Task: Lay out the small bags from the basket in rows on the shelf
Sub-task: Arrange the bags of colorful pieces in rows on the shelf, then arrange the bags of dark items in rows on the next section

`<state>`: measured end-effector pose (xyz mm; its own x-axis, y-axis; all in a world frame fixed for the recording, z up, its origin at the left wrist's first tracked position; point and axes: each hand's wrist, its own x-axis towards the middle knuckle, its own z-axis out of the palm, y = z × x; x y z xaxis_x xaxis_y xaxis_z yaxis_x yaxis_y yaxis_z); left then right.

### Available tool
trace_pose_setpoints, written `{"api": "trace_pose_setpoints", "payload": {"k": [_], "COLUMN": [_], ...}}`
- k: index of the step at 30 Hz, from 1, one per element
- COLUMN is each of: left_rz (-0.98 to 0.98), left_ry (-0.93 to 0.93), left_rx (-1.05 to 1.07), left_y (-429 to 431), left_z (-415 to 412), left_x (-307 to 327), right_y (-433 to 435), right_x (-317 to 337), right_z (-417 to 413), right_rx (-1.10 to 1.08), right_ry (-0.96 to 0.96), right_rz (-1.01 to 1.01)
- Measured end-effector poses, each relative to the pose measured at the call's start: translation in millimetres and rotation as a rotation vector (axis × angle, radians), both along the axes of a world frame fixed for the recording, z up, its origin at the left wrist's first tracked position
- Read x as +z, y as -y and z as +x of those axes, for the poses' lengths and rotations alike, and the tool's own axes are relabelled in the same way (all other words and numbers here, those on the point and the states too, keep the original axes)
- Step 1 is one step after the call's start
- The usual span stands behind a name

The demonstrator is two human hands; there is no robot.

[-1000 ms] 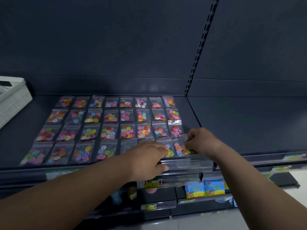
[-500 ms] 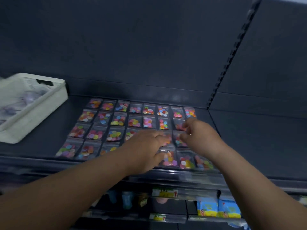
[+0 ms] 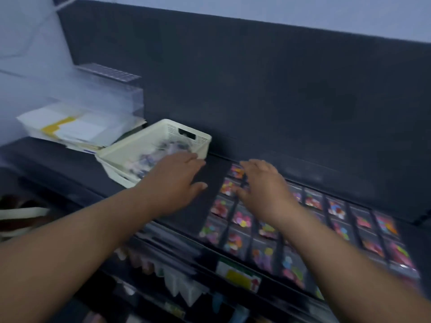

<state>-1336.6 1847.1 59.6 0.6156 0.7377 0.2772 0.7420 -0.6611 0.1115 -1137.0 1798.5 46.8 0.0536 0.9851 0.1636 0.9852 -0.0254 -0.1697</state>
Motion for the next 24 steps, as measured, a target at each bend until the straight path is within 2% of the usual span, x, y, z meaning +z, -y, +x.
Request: {"api": "trace_pose_setpoints", "payload": {"k": [6,12,17,20,24], "left_rz": [-0.024,-0.150,-0.311,-0.300,-0.326], "left_ry": [-0.007,-0.080,-0.055,-0.039,0.000], "left_rx": [0.146,0.290,0.303,0.295,0.339], "left_y": [-73.8,-139.1,-173.2,-187.7,-191.7], "left_z": [-78.5,-132.1,-148.4,-148.4,-141.3], "left_x": [4.3,-14.5,-33.1,-41.9,-41.2], "right_y": [-69.5,-109.7,-125.7,-130.5,-130.3], "right_x": [-6.7,-17.1,-27.3,-30.5,-30.5], "right_z": [-75.4,-124.7,-146.7,-152.8,-147.7], "right_rx": [0.011,-0.171,-0.322,-0.403,-0.460], "right_ry": [-0.077,-0.447,-0.606,-0.674,-0.667], "right_rz": [-0.035,-0.177,-0.249,-0.204,-0.159]}}
